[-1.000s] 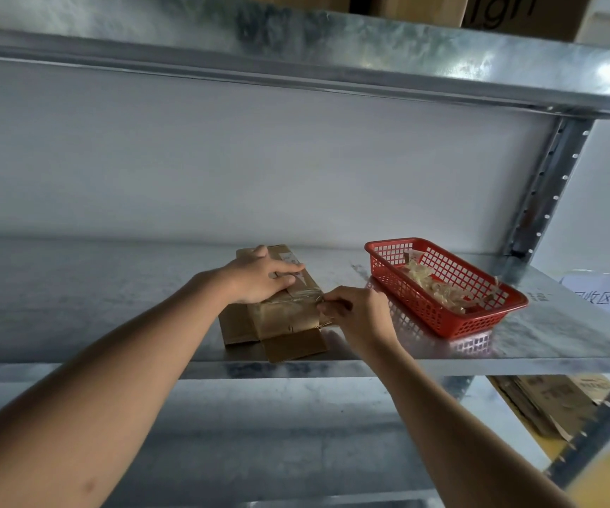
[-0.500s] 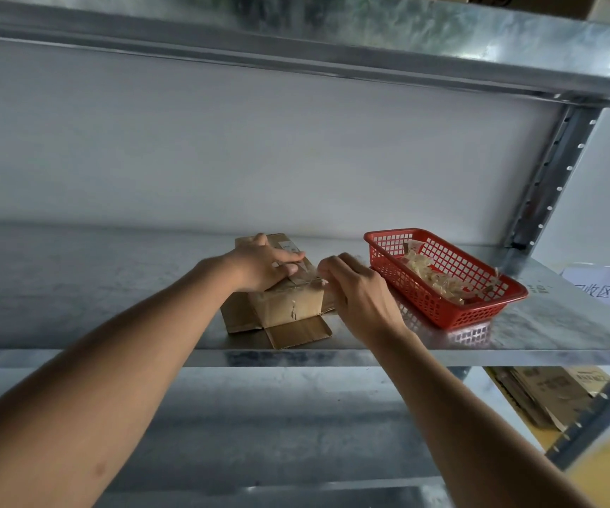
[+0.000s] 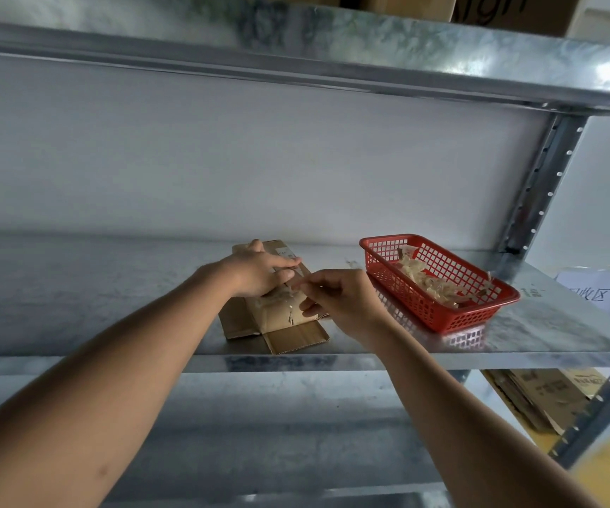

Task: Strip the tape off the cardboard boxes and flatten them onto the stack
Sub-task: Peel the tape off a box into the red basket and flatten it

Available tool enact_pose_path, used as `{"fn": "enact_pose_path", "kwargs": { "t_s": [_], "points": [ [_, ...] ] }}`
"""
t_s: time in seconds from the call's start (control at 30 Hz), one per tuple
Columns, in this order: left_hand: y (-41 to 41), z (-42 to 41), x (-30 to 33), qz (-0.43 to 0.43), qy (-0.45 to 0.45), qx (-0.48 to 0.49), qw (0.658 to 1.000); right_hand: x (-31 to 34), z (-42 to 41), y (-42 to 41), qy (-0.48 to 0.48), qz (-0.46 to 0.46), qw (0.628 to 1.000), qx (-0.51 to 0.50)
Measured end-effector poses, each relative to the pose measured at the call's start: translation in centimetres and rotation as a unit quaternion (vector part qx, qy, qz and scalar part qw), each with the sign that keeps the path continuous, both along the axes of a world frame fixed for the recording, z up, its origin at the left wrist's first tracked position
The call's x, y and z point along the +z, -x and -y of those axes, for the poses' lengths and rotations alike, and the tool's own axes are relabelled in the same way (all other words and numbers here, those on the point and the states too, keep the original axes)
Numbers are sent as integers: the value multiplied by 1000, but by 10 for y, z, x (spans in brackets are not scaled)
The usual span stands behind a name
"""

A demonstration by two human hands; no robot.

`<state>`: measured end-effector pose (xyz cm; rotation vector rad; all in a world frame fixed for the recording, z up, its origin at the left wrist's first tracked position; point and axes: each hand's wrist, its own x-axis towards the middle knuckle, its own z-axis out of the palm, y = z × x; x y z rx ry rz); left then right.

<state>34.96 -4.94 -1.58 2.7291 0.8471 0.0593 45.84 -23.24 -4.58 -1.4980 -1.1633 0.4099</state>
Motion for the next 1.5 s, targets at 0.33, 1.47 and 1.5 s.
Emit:
{"fn": "enact_pose_path", "kwargs": {
  "t_s": [0.33,1.47,1.5],
  "points": [
    [0,1,6,-32,9,-26,999,13,-9,28,-93,52,994,34],
    [12,7,0,14,-32,40,999,-11,-7,36,-38,348,926,-144],
    [11,7,0,12,-34,40,999,-13,-8,34,-30,350,925,-144]
  ]
}}
